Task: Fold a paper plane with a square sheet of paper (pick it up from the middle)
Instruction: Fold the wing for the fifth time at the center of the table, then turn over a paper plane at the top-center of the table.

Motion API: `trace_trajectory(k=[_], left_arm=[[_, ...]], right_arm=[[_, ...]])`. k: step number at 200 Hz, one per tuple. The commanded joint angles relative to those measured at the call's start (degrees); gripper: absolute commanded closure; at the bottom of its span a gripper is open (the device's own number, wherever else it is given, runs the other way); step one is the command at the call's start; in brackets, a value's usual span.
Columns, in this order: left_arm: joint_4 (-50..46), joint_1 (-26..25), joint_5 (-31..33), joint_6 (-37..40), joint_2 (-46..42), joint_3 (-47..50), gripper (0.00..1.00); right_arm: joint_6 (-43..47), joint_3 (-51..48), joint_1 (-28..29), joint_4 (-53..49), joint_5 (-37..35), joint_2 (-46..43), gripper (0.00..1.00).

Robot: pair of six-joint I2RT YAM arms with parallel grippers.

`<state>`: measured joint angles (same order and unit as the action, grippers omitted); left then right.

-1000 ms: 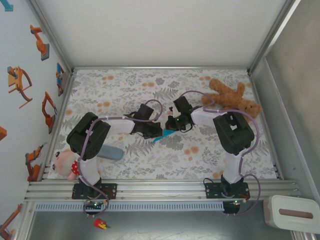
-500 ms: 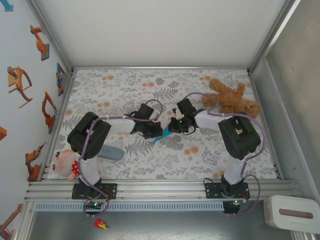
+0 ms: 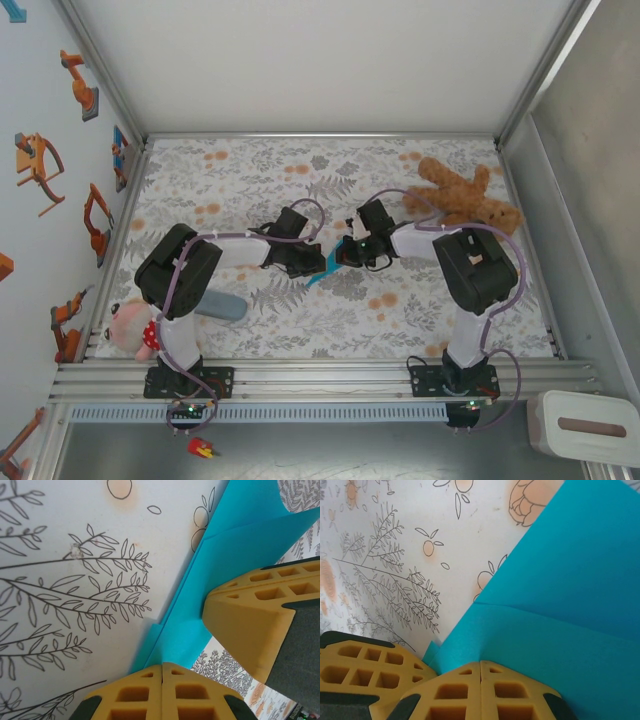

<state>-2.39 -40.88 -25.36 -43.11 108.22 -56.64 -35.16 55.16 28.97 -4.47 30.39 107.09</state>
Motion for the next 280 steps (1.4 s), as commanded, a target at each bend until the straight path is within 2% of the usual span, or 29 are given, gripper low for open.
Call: trace_trajectory(k=[1, 69, 140, 149, 182, 223, 249, 262, 280], left_arm=[[-7.0, 0.5, 4.4, -1.1, 2.5, 4.3, 1.00], [-7.9, 0.5, 2.9, -0.6, 1.7, 3.6, 1.00], [-7.9, 0.4, -0.4, 0.8, 0.0, -1.5, 1.00], [-8.0, 0.3, -0.8, 0.8, -1.3, -2.8, 0.98], [-10.0, 0.7, 2.2, 1.7, -8.2, -6.2, 0.81], [-15.5, 3.0, 11.0, 3.2, -18.3, -4.0, 0.53], [-20.0, 4.6, 18.3, 4.4, -24.9, -1.2, 0.35], [-21.0, 5.6, 21.2, 4.6, -27.8, 0.9, 0.26], [-21.6, 6.4, 25.2, 5.4, -31.4, 3.7, 0.14]], right_arm=[[-0.2, -3.6, -5.0, 1.0, -5.5, 0.9, 1.00], [1.7, -4.2, -14.3, 1.9, -4.9, 0.2, 0.99], [2.9, -4.9, -16.4, -0.4, -8.8, -6.8, 0.97], [2.9, -4.7, -16.3, -1.2, -9.1, -8.6, 0.96], [2.5, -4.4, -16.0, -5.6, -10.6, -16.2, 0.90], [0.8, -3.8, -13.7, -13.8, -14.6, -22.7, 0.69], [-2.2, -2.0, -9.5, -18.9, -18.3, -24.2, 0.53], [-4.0, -0.5, -6.1, -21.8, -21.2, -24.3, 0.41], [-7.4, 1.8, -0.9, -25.3, -26.2, -23.7, 0.34]])
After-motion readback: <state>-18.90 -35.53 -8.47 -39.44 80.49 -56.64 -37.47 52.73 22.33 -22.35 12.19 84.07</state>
